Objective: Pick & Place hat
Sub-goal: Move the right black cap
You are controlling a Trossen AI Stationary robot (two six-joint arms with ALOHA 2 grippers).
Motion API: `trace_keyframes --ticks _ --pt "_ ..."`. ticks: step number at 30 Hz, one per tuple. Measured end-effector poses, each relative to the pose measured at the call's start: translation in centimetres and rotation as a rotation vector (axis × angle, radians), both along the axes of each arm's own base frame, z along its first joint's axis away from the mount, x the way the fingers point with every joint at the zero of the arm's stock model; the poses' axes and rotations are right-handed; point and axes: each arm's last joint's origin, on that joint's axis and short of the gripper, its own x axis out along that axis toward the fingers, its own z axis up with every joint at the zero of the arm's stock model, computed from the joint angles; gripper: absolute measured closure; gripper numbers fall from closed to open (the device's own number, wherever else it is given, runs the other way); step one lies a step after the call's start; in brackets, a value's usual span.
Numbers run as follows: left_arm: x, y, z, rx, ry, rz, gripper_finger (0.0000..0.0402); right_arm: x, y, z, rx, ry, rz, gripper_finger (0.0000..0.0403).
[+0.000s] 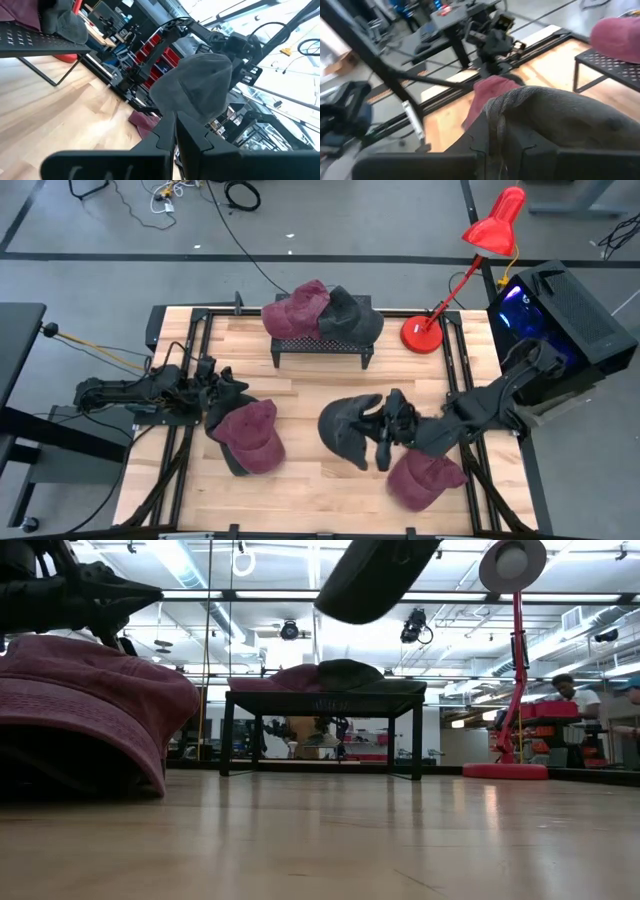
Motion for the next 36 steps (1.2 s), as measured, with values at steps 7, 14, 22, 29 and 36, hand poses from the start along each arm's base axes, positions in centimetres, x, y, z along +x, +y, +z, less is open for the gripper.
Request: trace_keyframes --ticks 7,14,22,29,36 --pt "0.0 -0.1 0.0 0.010 0.000 -0.034 0.0381 2.8 0.8 -2.6 -0.032 -0.026 -0.189 0.0374" --pt "0.0 -0.1 0.0 0.009 0.000 -0.036 0.0381 5.3 0.4 -5.4 -0.014 0.001 -0.294 0.0374" --pt "0.0 -0.1 0.0 -0.015 -0.002 -0.040 0.0381 7.3 -0.7 -7.4 -0.075 -0.001 -0.433 0.0374" --pt "0.0 -0.1 0.0 -0.017 -0.005 -0.041 0.0381 8.6 -1.8 -8.5 -0.060 0.028 -0.444 0.0374" --pt "0.0 -0.1 0.0 -0.016 -0.005 -0.041 0.0381 9.7 -1.4 -7.1 0.005 0.004 -0.151 0.0374"
